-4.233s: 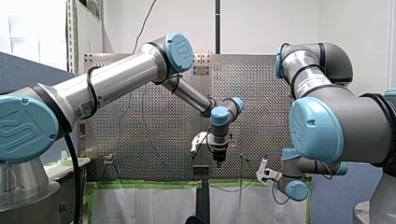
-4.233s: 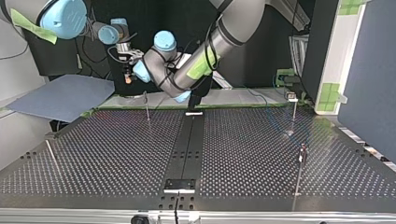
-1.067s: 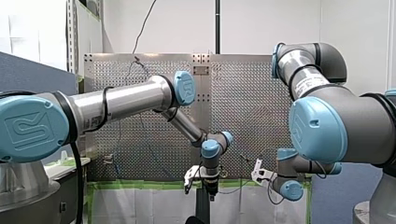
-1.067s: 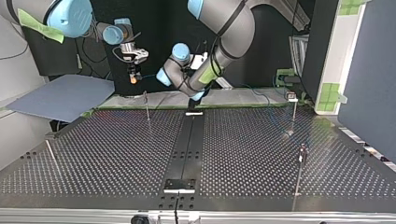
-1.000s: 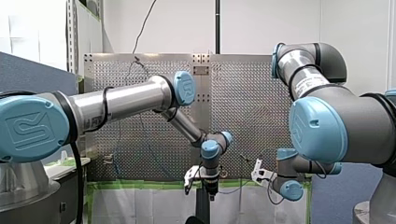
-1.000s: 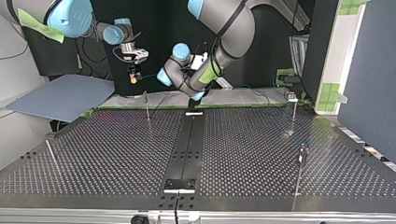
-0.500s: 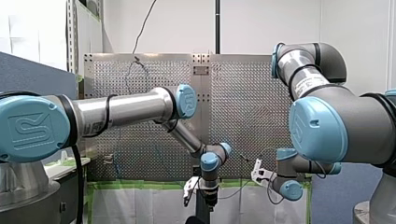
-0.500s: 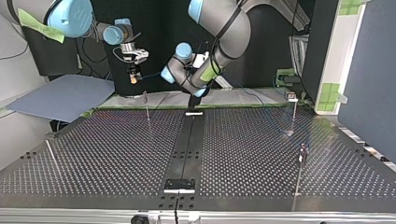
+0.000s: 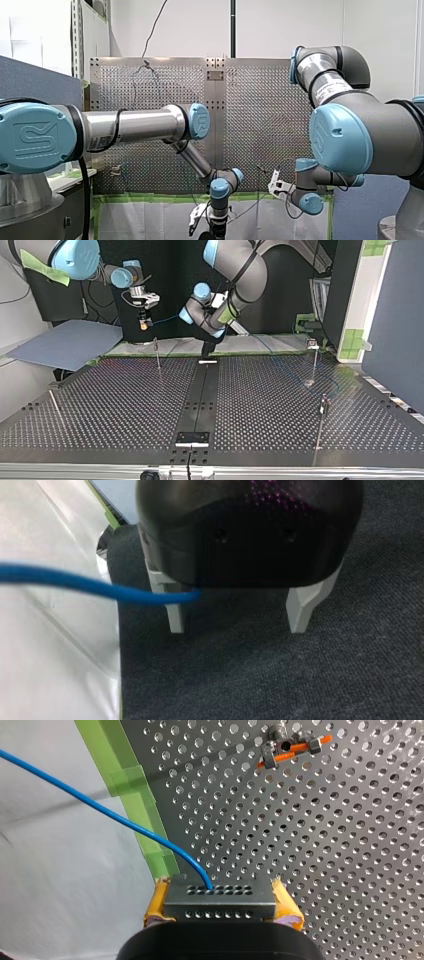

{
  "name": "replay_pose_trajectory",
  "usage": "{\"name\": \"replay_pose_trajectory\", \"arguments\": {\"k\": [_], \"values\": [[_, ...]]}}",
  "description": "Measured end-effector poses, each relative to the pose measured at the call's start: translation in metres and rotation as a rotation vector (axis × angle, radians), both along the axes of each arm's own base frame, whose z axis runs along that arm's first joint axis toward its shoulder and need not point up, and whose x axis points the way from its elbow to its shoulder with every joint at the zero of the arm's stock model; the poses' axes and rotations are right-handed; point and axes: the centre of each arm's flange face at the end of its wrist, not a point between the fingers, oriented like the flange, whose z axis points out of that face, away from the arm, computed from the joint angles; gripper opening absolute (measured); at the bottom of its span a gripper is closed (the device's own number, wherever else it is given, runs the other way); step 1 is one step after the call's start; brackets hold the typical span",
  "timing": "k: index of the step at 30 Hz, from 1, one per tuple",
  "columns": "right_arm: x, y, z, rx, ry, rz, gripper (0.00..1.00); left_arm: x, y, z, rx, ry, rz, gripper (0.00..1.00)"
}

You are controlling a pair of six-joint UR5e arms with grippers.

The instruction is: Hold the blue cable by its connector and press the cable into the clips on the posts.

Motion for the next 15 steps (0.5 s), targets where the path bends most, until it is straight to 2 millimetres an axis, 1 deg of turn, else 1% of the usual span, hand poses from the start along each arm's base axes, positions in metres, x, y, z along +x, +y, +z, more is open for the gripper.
{"name": "replay_pose_trajectory", "arguments": {"k": [9,10,11,12,14,15], "values": [[0.0018,0.0004,0.0001,0.002,0.0,0.003,0.0,-0.0032,0.0014,-0.0022,0.031,-0.014,-0.026,0.98],[0.002,0.0006,0.0001,0.002,0.0,0.004,0.0,-0.0032,0.0014,-0.0021,0.038,-0.02,-0.032,0.8],[0.0022,0.0007,0.0001,0.002,0.0,0.004,0.0,-0.0032,0.0012,-0.002,0.045,-0.026,-0.037,0.57],[0.0024,0.0008,0.0001,0.002,0.0,0.005,0.0,-0.0033,0.0008,-0.0019,0.054,-0.035,-0.045,0.57],[0.003,0.0011,0.0002,0.002,0.0,0.006,0.0,-0.0037,-0.0002,-0.002,0.066,-0.048,-0.056,0.27],[0.0033,0.0012,0.0002,0.002,0.0,0.007,0.0,-0.0039,-0.0009,-0.0021,0.074,-0.059,-0.064,0.27]]}}
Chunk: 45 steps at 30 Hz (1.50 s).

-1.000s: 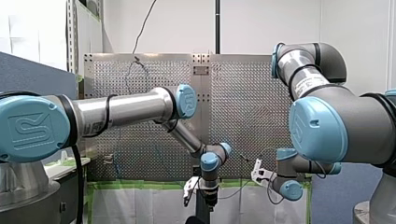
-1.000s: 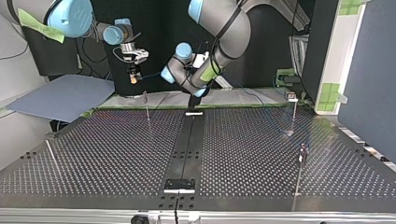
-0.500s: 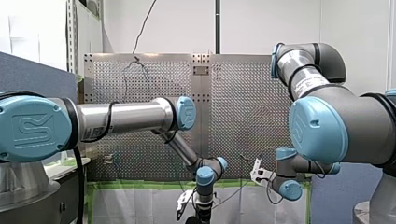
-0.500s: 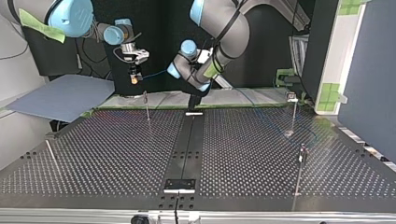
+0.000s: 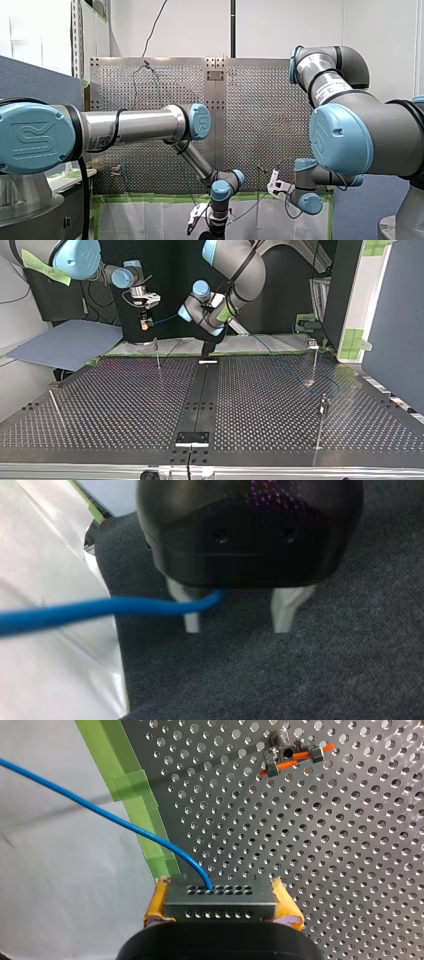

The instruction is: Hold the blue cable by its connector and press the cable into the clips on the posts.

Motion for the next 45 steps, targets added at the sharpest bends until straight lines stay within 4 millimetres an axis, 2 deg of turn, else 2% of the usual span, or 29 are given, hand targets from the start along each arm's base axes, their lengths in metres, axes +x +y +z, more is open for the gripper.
{"name": "replay_pose_trajectory", "arguments": {"k": [1,2,18,34,45], "values": [[0.0,0.0,0.0,0.0,0.0,0.001,0.0,0.0,0.0,0.0,0.006,-0.008,-0.006,0.08],[0.001,0.0,0.0,0.0,0.0,0.001,0.0,0.0,-0.001,0.0,0.011,-0.016,-0.011,0.0],[0.002,0.002,0.0,0.005,0.001,-0.001,0.0,-0.007,-0.016,0.0,-0.039,-0.047,-0.012,0.0],[-0.007,-0.008,0.0,0.018,-0.012,-0.031,0.0,0.003,-0.018,0.043,-0.12,-0.132,0.036,0.0],[-0.007,-0.014,0.001,0.034,-0.014,-0.035,0.0,-0.007,-0.028,0.08,-0.122,-0.251,0.038,0.0]]}}
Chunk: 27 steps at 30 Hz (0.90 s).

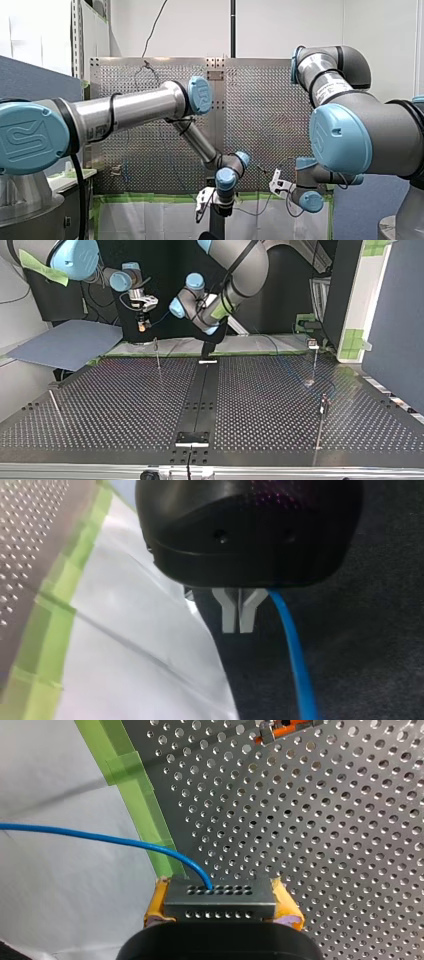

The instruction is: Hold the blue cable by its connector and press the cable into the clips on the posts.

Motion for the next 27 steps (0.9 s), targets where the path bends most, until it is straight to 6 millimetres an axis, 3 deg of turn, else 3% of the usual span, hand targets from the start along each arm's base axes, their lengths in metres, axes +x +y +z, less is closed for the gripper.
{"name": "replay_pose_trajectory", "arguments": {"k": [22,27], "values": [[-0.031,-0.035,0.005,0.007,-0.027,-0.048,0.0,-0.021,-0.008,0.074,-0.016,-0.196,-0.027,0.0],[-0.035,-0.043,0.008,-0.001,-0.029,-0.052,0.0,-0.034,-0.007,0.077,0.012,-0.227,-0.057,0.0]]}}
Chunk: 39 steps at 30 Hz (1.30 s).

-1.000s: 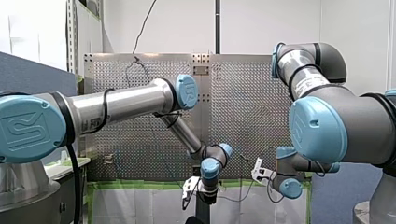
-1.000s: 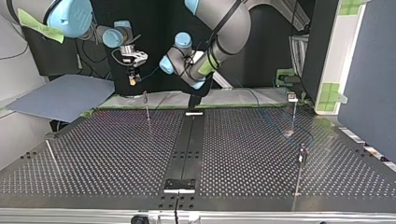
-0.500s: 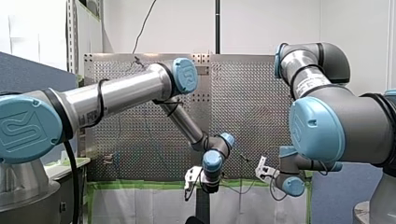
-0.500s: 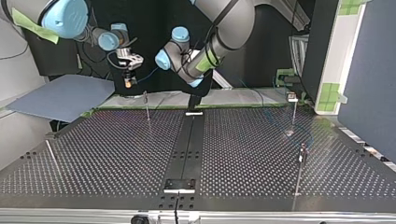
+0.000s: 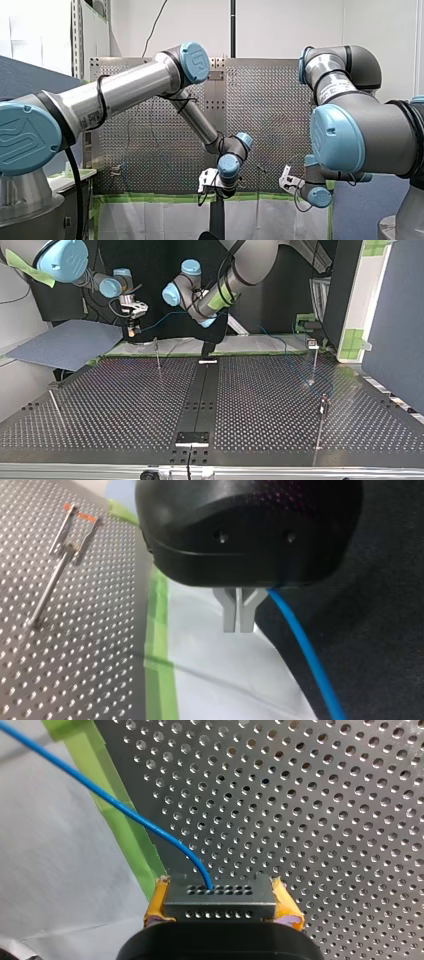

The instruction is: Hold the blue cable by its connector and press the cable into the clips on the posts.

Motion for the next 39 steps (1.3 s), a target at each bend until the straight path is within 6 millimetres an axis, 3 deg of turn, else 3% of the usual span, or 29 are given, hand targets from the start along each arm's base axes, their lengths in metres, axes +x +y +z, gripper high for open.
{"name": "replay_pose_trajectory", "arguments": {"k": [6,13,24,39], "values": [[-0.005,-0.009,0.002,-0.009,-0.004,-0.004,0.0,-0.014,-0.002,-0.008,0.028,-0.023,-0.048,0.0],[-0.015,-0.021,0.006,-0.019,-0.015,-0.007,0.0,-0.016,-0.017,-0.006,0.025,-0.074,-0.098,0.0],[-0.027,-0.031,0.008,-0.03,-0.026,0.003,0.0,0.011,-0.051,0.015,-0.113,-0.184,-0.105,0.0],[-0.05,-0.044,0.013,-0.084,-0.051,-0.002,0.0,0.038,-0.062,0.017,-0.242,-0.274,-0.093,0.0]]}}
